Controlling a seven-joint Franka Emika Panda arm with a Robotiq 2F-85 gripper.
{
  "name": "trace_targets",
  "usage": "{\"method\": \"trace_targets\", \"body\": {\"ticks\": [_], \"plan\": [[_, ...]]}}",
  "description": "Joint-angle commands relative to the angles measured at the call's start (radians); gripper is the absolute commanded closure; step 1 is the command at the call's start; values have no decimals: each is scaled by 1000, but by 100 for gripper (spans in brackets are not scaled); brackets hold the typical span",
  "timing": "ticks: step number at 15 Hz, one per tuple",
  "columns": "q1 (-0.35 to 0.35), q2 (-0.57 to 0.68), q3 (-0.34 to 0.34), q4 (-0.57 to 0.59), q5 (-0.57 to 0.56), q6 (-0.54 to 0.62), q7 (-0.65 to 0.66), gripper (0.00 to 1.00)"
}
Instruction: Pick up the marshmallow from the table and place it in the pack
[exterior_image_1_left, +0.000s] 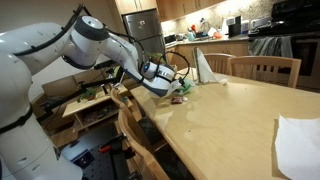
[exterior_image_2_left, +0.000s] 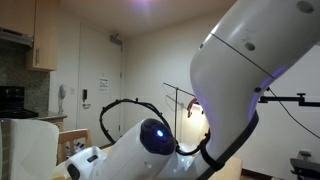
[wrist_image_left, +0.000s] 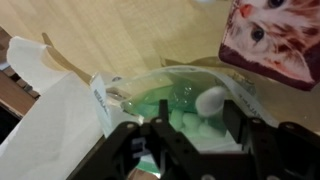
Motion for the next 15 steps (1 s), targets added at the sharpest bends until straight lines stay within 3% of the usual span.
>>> {"method": "trace_targets", "body": {"ticks": [1,3,10,11,12,15], "plan": [[-1,3,-11,7,7,5,-7,8],[-2,-3,-9,3,2,5,-10,0],[27,-41,-14,-70,-4,4,10,0],[40,-50,-19,-87,-8,1,10,9],[53,-60,-23,-104,-8,-11,11,28],[75,-79,-28,-134,-12,-17,12,51]]}}
